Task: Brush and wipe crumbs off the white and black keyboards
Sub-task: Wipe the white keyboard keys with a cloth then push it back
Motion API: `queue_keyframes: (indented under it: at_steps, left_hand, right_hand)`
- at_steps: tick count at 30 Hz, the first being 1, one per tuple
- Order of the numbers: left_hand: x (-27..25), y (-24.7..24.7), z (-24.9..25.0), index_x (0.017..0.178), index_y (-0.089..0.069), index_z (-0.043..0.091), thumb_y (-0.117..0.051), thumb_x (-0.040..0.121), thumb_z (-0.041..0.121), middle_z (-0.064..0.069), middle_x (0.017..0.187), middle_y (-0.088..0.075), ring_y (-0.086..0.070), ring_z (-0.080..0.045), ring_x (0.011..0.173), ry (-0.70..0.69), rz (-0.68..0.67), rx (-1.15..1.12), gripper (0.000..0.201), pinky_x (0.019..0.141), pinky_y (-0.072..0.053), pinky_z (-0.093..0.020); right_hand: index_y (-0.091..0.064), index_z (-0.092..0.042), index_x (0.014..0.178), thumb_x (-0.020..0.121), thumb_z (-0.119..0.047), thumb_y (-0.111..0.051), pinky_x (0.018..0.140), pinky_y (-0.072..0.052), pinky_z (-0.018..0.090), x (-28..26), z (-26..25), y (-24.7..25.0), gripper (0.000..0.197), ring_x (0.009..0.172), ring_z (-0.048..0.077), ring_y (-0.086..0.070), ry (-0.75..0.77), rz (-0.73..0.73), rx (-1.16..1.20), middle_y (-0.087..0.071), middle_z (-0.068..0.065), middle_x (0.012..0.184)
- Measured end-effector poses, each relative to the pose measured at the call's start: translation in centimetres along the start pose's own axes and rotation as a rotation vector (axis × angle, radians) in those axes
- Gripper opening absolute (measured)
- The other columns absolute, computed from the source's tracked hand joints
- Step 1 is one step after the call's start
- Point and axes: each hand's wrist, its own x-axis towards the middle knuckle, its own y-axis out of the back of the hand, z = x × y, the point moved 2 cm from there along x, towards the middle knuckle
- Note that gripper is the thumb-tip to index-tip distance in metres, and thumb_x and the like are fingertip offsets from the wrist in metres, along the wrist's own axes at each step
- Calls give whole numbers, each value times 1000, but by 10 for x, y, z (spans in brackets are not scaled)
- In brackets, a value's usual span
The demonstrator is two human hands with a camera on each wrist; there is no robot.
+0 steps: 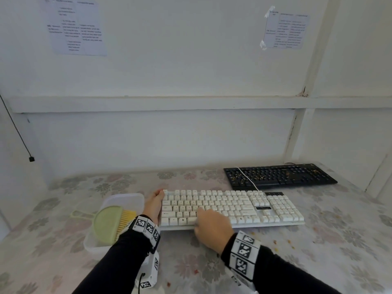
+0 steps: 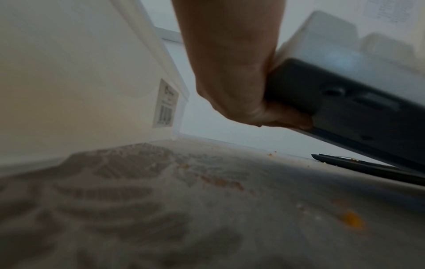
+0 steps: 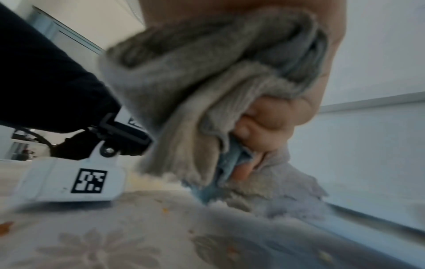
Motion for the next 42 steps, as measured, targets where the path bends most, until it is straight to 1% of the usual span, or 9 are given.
queue_keyframes:
  at_steps: [6,10,13,17,23,30,33,37,42]
  left_hand:
    - [3,1,0,112,-50,10,-39,101,12,-15,90,-60,-58,-26,77,-31,17,30,16,68,-51,-39]
    - [1,1,-1,112,-51,13,-40,101,14,-16,92,-61,-59,-29,79,-4,1,0,16,77,-50,-46]
    - [2,1,-2,113,-51,14,-40,101,15,-15,94,-61,-58,-27,80,0,1,9,17,79,-49,-43]
    - [4,1,-3,110,-52,14,-42,100,16,-15,95,-61,-59,-29,85,19,14,12,14,82,-50,-44]
    - [6,3,-5,102,-56,15,-43,100,19,-17,97,-63,-61,-29,82,32,19,29,13,75,-52,-42]
    - [6,2,-6,103,-56,14,-43,100,18,-17,94,-63,-61,-28,81,8,27,51,14,76,-51,-40]
    - [6,2,-7,112,-55,13,-43,100,20,-18,98,-64,-62,-30,84,11,20,58,18,77,-52,-42]
    - [8,2,-7,116,-55,12,-43,100,20,-18,96,-64,-62,-31,89,4,30,70,22,78,-52,-41]
    - [9,2,-8,116,-55,13,-42,100,20,-14,92,-64,-62,-28,82,-1,39,78,22,81,-50,-43]
  right_hand:
    - [-47,-7,112,96,-19,-38,66,-36,35,8,-56,-11,22,82,28,-52,220,81,28,-60,14,104]
    - [-53,-19,94,92,-27,-42,55,-36,26,7,-24,-9,14,79,20,-56,217,81,79,-57,-1,86]
    - [-46,-26,86,93,-28,-42,56,-37,18,1,22,-6,8,75,12,-54,142,71,79,-56,-10,83]
    - [-43,-28,86,92,-29,-40,70,-54,27,-7,92,-2,7,80,12,-61,-7,53,-22,-61,-8,93]
    - [-38,-32,70,87,-20,-45,53,-37,15,-20,174,17,22,68,4,-53,-241,17,-82,-49,-14,74]
    - [-42,-20,81,91,-22,-46,69,-47,24,-33,245,38,11,80,14,-57,-519,-15,-116,-59,-3,90]
    - [-40,-19,89,91,-25,-44,74,-49,27,-37,261,47,8,85,17,-58,-592,14,-124,-61,3,103]
    - [-40,-24,72,89,-26,-47,62,-42,19,-28,237,41,19,72,9,-53,-463,19,-53,-51,-7,76]
    - [-42,-23,65,78,-19,-59,55,-36,19,-19,215,29,21,65,7,-46,-419,-47,68,-49,-7,71]
